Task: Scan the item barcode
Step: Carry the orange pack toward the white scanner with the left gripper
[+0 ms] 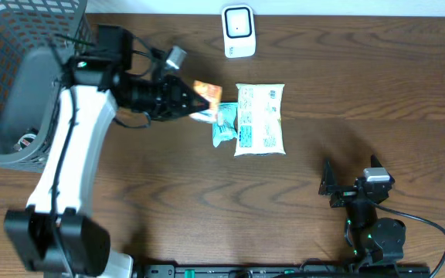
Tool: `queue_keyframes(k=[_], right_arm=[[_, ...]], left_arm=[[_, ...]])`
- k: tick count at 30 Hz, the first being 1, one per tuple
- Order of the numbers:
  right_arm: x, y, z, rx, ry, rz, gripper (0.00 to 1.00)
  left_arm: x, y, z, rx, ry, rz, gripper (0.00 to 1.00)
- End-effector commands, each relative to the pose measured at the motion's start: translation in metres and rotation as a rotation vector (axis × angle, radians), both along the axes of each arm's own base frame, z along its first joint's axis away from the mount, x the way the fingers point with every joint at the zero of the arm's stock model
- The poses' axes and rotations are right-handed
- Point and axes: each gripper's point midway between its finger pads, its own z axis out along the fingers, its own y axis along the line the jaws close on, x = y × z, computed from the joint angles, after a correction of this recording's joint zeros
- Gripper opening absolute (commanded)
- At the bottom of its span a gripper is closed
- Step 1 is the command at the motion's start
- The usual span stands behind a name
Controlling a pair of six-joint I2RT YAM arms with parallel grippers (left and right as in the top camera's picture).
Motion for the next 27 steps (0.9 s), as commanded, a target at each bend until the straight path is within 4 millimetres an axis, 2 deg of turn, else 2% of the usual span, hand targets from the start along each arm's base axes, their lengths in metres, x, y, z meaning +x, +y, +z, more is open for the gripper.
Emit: queue_keyframes(k=[1, 6, 8, 11, 13, 14, 15, 17, 19, 21, 23, 27], right_arm=[[0.0, -0.001, 0.0, 0.009, 0.0, -0.005, 0.99], [0.0, -0.001, -0.001, 0.01, 0.0, -0.005, 0.99], [0.0, -0.001, 0.0, 0.009, 0.0, -0.005, 0.99], [0.0, -0.001, 0.0, 0.009, 0.0, -0.005, 0.99], [0.0, -0.001, 0.0, 0.009, 0.0, -0.005, 0.99], [0.0, -0.001, 0.0, 0.009, 0.0, -0.005, 1.0], [0.0, -0.001, 0.0, 0.009, 0.0, -0.005, 0.99], [0.0, -0.001, 0.0, 0.009, 0.0, -0.005, 0.99], [0.0, -0.001, 0.0, 0.009, 0.0, -0.005, 0.99], [0.0, -0.001, 0.0, 0.009, 0.0, -0.005, 0.99], [0.0, -0.001, 0.0, 0.009, 0.0, -0.005, 0.99], [0.0, -0.001, 0.0, 0.01, 0.0, -0.005, 0.99]], left_arm=[[-0.005, -0.017, 0.023, -0.249, 0.075, -0.066, 0.08], [0.004, -0.018, 0.008, -0.265, 0.132, -0.063, 0.08], [0.006, -0.017, -0.001, -0.227, 0.132, -0.056, 0.08], [0.01, -0.009, -0.027, -0.067, 0.118, -0.029, 0.08], [0.015, 0.006, -0.055, 0.113, 0.102, 0.003, 0.08], [0.02, 0.024, -0.078, 0.284, 0.093, 0.041, 0.08], [0.022, 0.032, -0.086, 0.349, 0.096, 0.06, 0.08], [0.03, 0.07, -0.113, 0.614, 0.121, 0.173, 0.08], [0.04, 0.112, -0.127, 0.86, 0.133, 0.319, 0.08], [0.045, 0.132, -0.13, 0.968, 0.124, 0.393, 0.08], [0.049, 0.136, -0.129, 1.0, 0.103, 0.412, 0.08], [0.059, 0.131, -0.128, 0.987, 0.06, 0.421, 0.08]])
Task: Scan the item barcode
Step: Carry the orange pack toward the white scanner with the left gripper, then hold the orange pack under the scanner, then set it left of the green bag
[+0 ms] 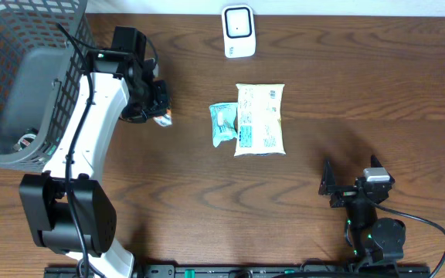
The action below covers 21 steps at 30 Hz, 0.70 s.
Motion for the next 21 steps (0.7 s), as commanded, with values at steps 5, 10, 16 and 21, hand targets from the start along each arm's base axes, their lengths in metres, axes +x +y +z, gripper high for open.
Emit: queue_keyframes(k=[5, 10, 16, 21], right_arm=[[0.0, -0.001, 0.0, 0.009, 0.0, -0.005, 0.99], [0.0, -0.001, -0.001, 0.01, 0.0, -0.005, 0.99], [0.0, -0.001, 0.0, 0.009, 0.0, -0.005, 0.99], [0.0, -0.001, 0.0, 0.009, 0.0, -0.005, 0.99]], left_arm=[[0.015, 0.016, -0.011, 0.216, -0.056, 0.03, 0.08], [0.014, 0.006, -0.028, 0.344, -0.039, -0.031, 0.08], [0.009, -0.02, -0.064, 0.428, 0.02, -0.129, 0.08], [0.005, -0.043, -0.098, 0.449, 0.068, -0.199, 0.08]])
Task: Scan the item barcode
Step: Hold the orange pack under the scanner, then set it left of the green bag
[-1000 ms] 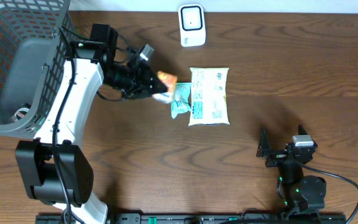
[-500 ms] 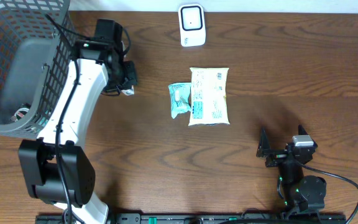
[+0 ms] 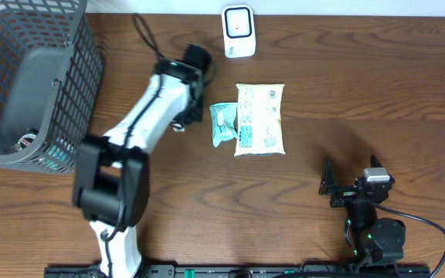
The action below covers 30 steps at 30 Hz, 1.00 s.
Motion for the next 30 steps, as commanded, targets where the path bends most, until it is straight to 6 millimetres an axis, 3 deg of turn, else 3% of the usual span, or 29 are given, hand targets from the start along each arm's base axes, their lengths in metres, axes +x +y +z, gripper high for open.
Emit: queue_keyframes(k=[1, 3, 9, 12, 16, 22, 28, 30], right_arm=[[0.0, -0.001, 0.0, 0.01, 0.0, -0.006, 0.99], [0.0, -0.001, 0.0, 0.01, 0.0, -0.006, 0.99], [0.0, -0.001, -0.001, 0.01, 0.0, -0.005, 0.99], [0.0, -0.001, 0.0, 0.01, 0.0, -0.006, 0.99], [0.0, -0.001, 0.0, 0.01, 0.0, -0.006, 0.99], [0.0, -0.001, 0.0, 0.01, 0.0, -0.006, 0.99], [0.0, -0.001, 0.0, 0.01, 0.0, -0.006, 0.99], [0.0, -0.001, -0.001, 0.01, 0.0, -0.006, 0.99]], left_arm=[[-0.006, -0.004, -0.024, 0.056, 0.039, -0.024, 0.08], [-0.007, -0.011, -0.031, 0.059, 0.044, -0.041, 0.09], [-0.007, -0.025, -0.034, 0.053, 0.03, -0.073, 0.51], [-0.008, -0.026, -0.031, 0.051, 0.037, -0.073, 0.52], [-0.006, -0.035, -0.012, 0.001, 0.036, -0.075, 0.52], [-0.007, -0.073, 0.021, -0.228, 0.021, -0.11, 0.49], [-0.03, -0.119, 0.035, -0.497, 0.12, -0.269, 0.49], [-0.033, -0.126, 0.038, -0.534, 0.128, -0.325, 0.49]])
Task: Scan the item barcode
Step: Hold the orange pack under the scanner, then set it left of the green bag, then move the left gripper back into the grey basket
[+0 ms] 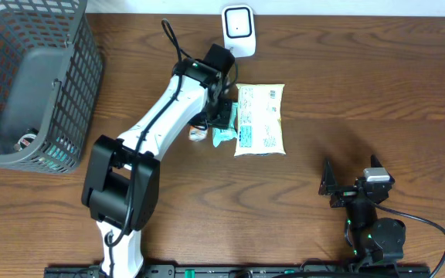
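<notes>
The white barcode scanner [238, 32] stands at the table's far edge. My left arm reaches across the table, and its gripper [204, 128] points down just left of the teal packet [223, 136]. It is shut on a small orange-and-white item [198, 133], which peeks out below the arm. The fingers themselves are mostly hidden under the wrist. The item sits well short of the scanner. My right gripper [330, 185] rests open and empty at the near right.
A white snack packet [260, 120] lies right of the teal one at mid-table. A dark wire basket [29, 77] fills the far left corner. The left arm's cable loops up near the scanner.
My left gripper has moved right with the small item, from left of the teal packet to right against it. The wrist now sits closer to the scanner. The right arm is unchanged.
My left gripper first held the orange item beside the teal packet. Then it was further left with the item, near the basket. After that it was back toward the middle, and now it is next to the teal packet below the scanner.
</notes>
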Tool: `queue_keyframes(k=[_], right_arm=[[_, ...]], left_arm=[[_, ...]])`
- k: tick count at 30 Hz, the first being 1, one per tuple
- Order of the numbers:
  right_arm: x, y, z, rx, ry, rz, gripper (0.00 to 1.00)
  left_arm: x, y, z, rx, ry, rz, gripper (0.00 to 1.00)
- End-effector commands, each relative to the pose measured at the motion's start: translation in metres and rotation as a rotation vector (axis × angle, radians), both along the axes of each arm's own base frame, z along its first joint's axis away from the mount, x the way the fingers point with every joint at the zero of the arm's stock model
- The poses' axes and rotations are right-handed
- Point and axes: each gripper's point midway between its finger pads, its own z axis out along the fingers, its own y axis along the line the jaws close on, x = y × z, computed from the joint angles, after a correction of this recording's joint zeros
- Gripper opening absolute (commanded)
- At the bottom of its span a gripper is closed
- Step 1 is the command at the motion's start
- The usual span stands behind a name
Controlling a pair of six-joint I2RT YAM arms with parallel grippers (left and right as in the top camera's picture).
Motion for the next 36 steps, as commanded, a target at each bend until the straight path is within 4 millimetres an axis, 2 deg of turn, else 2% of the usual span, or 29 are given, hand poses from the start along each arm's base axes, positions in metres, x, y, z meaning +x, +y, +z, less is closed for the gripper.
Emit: queue_keyframes(k=[1, 5, 11, 18, 20, 23, 27, 30, 32, 34, 36], right_arm=[[0.0, -0.001, 0.0, 0.01, 0.0, -0.006, 0.99], [0.0, -0.001, 0.0, 0.01, 0.0, -0.006, 0.99], [0.0, -0.001, 0.0, 0.01, 0.0, -0.005, 0.99], [0.0, -0.001, 0.0, 0.01, 0.0, -0.005, 0.99], [0.0, -0.001, 0.0, 0.01, 0.0, -0.006, 0.99], [0.0, -0.001, 0.0, 0.01, 0.0, -0.005, 0.99], [0.0, -0.001, -0.001, 0.01, 0.0, -0.006, 0.99], [0.0, -0.001, -0.001, 0.01, 0.0, -0.005, 0.99], [0.0, -0.001, 0.0, 0.01, 0.0, -0.006, 0.99], [0.0, -0.001, -0.001, 0.01, 0.0, -0.006, 0.99], [0.0, -0.001, 0.0, 0.01, 0.0, -0.005, 0.99]], left_arm=[[-0.008, -0.027, 0.016, -0.164, 0.019, -0.131, 0.5], [0.001, -0.015, 0.018, -0.124, -0.008, -0.108, 0.5], [0.015, 0.009, 0.033, -0.137, -0.045, -0.041, 0.5], [0.024, 0.037, 0.034, -0.134, -0.03, 0.056, 0.49], [0.032, 0.043, 0.042, -0.142, -0.056, 0.075, 0.49], [0.047, 0.057, 0.072, -0.155, -0.101, 0.113, 0.49], [0.064, 0.082, 0.128, -0.171, -0.189, 0.162, 0.53], [0.076, 0.108, 0.169, -0.182, -0.29, 0.201, 0.56], [0.083, 0.137, 0.194, -0.161, -0.37, 0.26, 0.59], [0.086, 0.169, 0.211, -0.117, -0.434, 0.329, 0.61], [0.086, 0.21, 0.225, -0.057, -0.489, 0.456, 0.64]])
